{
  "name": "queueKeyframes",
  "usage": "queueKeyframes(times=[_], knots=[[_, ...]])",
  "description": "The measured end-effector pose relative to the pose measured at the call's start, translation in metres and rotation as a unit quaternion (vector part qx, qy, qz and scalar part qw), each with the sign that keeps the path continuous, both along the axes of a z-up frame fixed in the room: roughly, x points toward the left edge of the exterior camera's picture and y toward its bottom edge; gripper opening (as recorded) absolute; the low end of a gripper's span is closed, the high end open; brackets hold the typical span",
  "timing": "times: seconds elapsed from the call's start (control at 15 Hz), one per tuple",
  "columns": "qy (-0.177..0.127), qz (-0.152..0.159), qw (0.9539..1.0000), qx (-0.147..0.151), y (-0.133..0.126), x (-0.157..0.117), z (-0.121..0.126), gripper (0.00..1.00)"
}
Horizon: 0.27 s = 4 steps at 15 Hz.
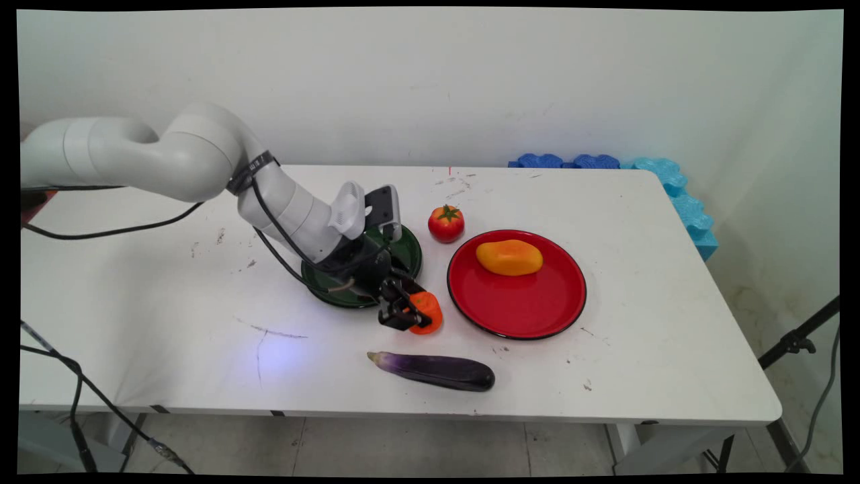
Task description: Place the picked object on the table
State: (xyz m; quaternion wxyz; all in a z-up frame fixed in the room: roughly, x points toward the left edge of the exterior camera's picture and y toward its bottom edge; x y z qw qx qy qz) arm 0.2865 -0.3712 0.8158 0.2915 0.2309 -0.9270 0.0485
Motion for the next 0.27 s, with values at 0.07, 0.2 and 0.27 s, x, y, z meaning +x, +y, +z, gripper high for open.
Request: queueKeyframes(times=[0.07, 0.2, 0.27], knots=[[0.001, 0.0, 1.0, -0.001, 0.0, -0.0002, -0.0008, 1.0], [0.01, -0.004, 0.9999, -0.004, 0.0001, -0.0026, -0.0012, 1.0], [0.015, -0.009, 0.9998, -0.007, 0.0001, -0.0045, -0.0006, 1.0]])
